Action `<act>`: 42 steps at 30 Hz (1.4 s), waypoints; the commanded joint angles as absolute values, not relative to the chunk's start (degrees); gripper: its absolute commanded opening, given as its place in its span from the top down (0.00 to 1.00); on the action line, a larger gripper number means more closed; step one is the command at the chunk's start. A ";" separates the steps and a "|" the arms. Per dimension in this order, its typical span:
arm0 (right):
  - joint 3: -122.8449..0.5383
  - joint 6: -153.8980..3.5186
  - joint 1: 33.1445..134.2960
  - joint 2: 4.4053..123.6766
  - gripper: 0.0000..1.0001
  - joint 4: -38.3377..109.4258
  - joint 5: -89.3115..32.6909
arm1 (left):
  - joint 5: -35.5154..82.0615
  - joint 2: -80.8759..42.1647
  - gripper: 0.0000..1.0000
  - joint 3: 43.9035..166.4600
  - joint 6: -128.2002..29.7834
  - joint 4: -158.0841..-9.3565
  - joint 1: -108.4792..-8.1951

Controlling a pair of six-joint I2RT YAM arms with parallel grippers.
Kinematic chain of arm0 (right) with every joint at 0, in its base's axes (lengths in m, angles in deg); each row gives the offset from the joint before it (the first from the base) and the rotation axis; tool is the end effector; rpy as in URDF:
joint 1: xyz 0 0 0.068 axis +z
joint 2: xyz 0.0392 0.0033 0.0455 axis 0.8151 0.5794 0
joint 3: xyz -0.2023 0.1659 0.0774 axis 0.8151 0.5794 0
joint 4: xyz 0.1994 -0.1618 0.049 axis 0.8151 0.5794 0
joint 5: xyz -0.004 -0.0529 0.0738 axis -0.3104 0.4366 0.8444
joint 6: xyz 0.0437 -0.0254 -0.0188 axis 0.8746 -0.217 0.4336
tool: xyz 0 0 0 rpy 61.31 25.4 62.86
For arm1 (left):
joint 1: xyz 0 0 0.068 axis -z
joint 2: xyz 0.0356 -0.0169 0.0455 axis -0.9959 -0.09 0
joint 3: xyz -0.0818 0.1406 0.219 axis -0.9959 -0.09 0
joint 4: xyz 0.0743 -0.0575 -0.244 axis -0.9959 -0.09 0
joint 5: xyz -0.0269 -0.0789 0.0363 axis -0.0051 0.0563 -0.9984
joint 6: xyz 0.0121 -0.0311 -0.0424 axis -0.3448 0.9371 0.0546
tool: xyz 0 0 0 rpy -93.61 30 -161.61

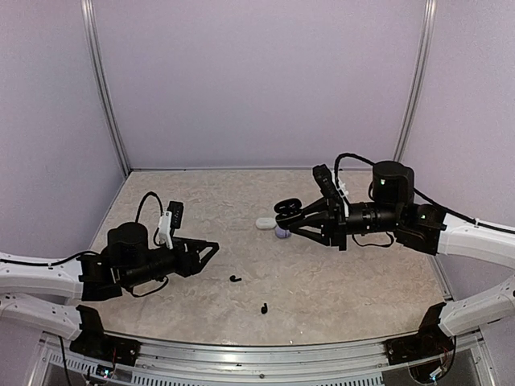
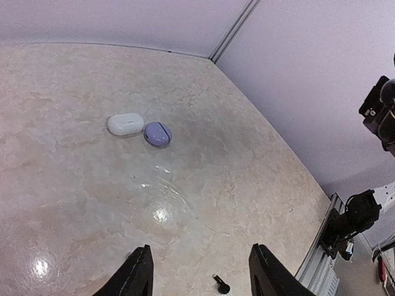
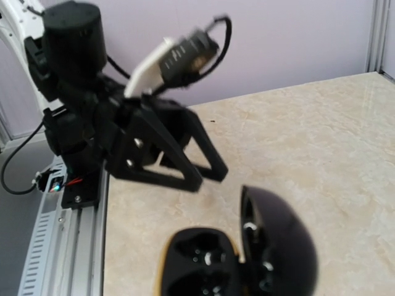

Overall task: Insert the wireless bluetooth earbuds into the charging case
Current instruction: Adjust the left earbud at the center of the board.

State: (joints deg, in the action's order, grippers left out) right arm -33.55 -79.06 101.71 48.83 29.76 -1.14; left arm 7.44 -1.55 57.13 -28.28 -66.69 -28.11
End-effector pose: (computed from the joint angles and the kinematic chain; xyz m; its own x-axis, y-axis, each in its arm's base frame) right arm 0.1650 0.2075 0.3139 -0.1992 -0.1526 -0.9680 -0.9717 0.1585 0.1750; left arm 0.1258 -0.1829 0.2242 -0.5225 -0.1749 -0.8345 0.5668 0.6600 -0.4932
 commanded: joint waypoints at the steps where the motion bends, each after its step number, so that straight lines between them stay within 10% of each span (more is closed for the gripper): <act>1: -33.02 -78.64 100.88 47.49 0.95 29.20 -0.84 | 4.39 -5.91 0.47 55.90 -17.86 -67.51 -27.45; 42: -32.51 -84.99 100.70 45.63 0.96 33.07 -2.55 | 17.53 -43.35 0.62 69.28 -11.60 -57.71 -31.05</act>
